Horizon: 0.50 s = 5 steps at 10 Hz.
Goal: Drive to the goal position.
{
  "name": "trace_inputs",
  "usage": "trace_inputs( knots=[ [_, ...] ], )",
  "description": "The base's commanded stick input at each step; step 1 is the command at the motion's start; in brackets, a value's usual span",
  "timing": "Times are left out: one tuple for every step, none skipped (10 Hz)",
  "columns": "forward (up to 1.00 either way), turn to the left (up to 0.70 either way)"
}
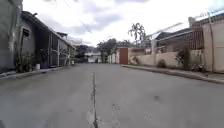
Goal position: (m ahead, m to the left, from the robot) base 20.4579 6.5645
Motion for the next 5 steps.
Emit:
trace_inputs(
  knots=[
    [1.00,-0.17],
    [1.00,-0.17],
    [1.00,-0.16],
    [1.00,0.01],
    [1.00,0.19]
  ],
)
